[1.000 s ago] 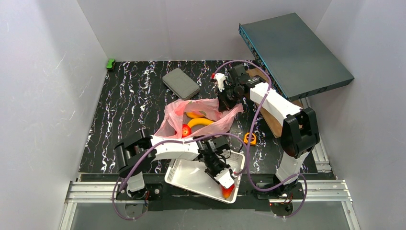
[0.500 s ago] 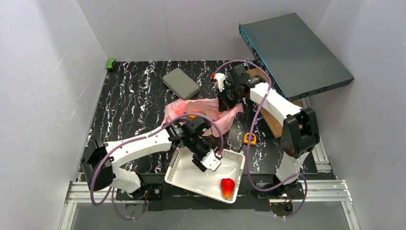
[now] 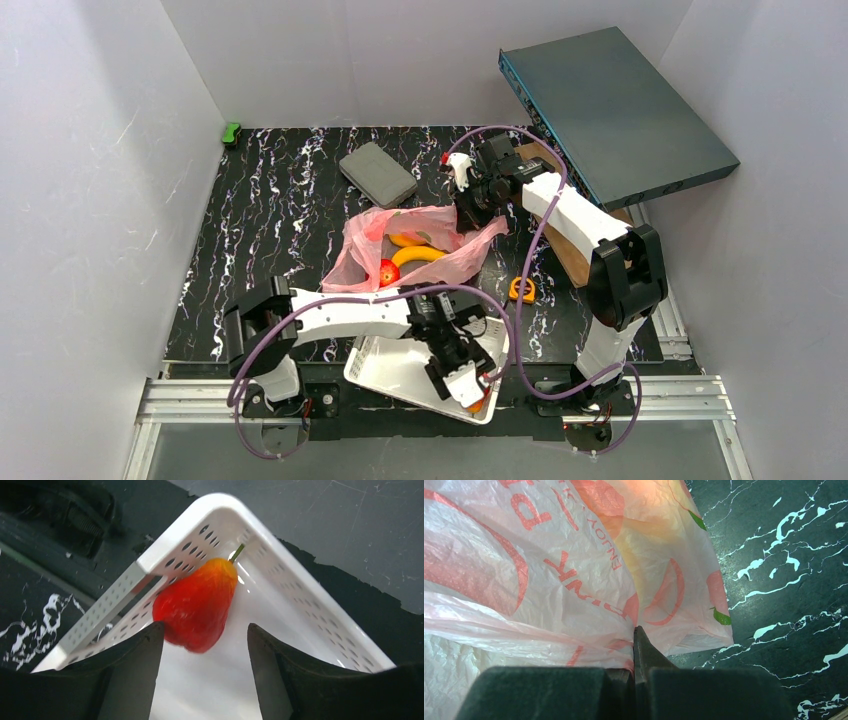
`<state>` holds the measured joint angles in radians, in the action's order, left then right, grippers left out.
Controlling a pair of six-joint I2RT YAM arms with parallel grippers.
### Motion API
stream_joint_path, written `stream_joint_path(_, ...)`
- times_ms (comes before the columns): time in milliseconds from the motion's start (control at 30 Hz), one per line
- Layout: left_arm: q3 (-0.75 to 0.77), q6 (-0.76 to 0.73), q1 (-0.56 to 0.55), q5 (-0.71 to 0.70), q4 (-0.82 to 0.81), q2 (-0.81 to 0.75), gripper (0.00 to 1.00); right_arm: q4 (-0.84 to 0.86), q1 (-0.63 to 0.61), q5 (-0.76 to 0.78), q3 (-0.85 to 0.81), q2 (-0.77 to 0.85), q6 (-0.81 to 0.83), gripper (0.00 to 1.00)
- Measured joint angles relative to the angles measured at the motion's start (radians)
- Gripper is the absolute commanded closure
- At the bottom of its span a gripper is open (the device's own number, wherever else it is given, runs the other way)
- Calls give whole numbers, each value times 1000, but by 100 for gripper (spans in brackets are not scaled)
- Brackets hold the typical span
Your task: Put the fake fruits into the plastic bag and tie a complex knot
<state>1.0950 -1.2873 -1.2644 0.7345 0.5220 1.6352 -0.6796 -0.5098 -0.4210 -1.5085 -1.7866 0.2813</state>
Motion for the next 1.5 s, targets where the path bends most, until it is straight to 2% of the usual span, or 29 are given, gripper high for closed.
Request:
stream_joint_path(300, 0, -62, -49, -32, -36, 58, 35, 0, 0, 0, 0, 0, 3, 99)
stream_joint_path(400, 0, -80, -49, -49, -49, 86, 42, 0, 0, 0, 0, 0, 3, 99)
stream_joint_path(633, -8, -95, -41, -62, -80, 104, 65, 0, 0, 0, 0, 0, 3, 99)
stream_joint_path(800, -8, -100, -8, -63, -72, 99, 69, 0, 0, 0, 0, 0, 3, 99)
stream_joint_path(967, -15, -131, 124, -82, 27, 32, 70, 0, 2, 0, 0, 0, 4, 99)
stream_joint_path(1233, -13, -166, 388, -60, 282, -234, 71, 0, 6, -2, 2, 0, 3, 99)
stream_joint_path(1333, 86, -56, 463, 5, 368, -281, 70, 4, 6, -5, 11, 5, 3, 99)
stream_joint_path(1500, 241, 240, 639, 105, 328, -296, 67, 5, 6, -8, 18, 10, 3, 99)
